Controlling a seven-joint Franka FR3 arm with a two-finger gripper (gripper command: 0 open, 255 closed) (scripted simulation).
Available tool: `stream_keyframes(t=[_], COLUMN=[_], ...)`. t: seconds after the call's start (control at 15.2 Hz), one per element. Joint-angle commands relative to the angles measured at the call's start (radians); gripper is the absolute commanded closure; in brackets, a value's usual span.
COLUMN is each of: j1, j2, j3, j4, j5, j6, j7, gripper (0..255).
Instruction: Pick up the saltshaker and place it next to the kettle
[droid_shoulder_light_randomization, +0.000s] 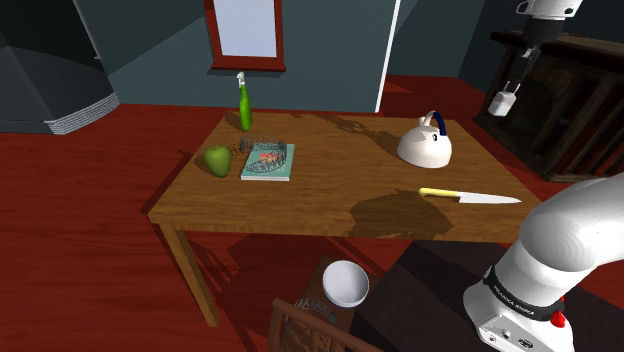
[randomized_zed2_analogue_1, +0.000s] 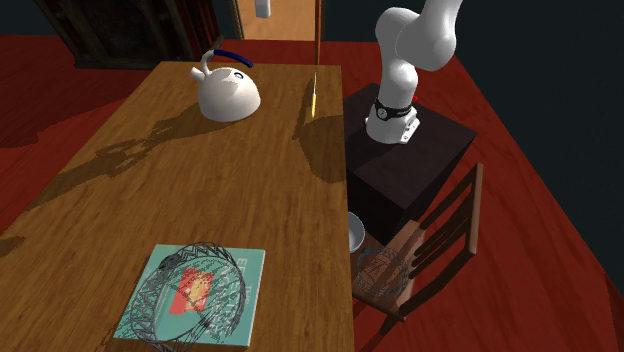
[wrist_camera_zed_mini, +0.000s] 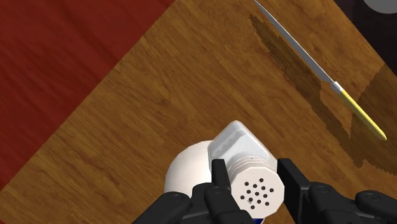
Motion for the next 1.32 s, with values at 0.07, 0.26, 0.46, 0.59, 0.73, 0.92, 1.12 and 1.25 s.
stream_keyframes(t=[0.07, 0.26, 0.46, 0.59, 0.73, 0.92, 1.12, 1.25], j1=[-0.003, -0.007, -0.010, -0.011, -0.013, -0.015, -0.017, -0.018], j2=[-0.006, -0.011, -0.013, -0.014, -0.013, -0.011, -0.005, -0.001], j3=[-0.005, -0.011, -0.019, -0.024, -0.029, -0.039, -0.049, -0.056], j4=[-0.043, -0.086, -0.127, -0.153, -0.179, -0.217, -0.252, -0.275], j5=[-0.006, -0.012, -0.018, -0.022, -0.026, -0.031, -0.036, -0.039], j6=[0.037, 0.076, 0.115, 0.141, 0.168, 0.208, 0.249, 0.277], j7=[0.003, 0.007, 0.009, 0.011, 0.012, 0.013, 0.014, 0.014], gripper=[255, 255, 255, 255, 255, 255, 255, 255])
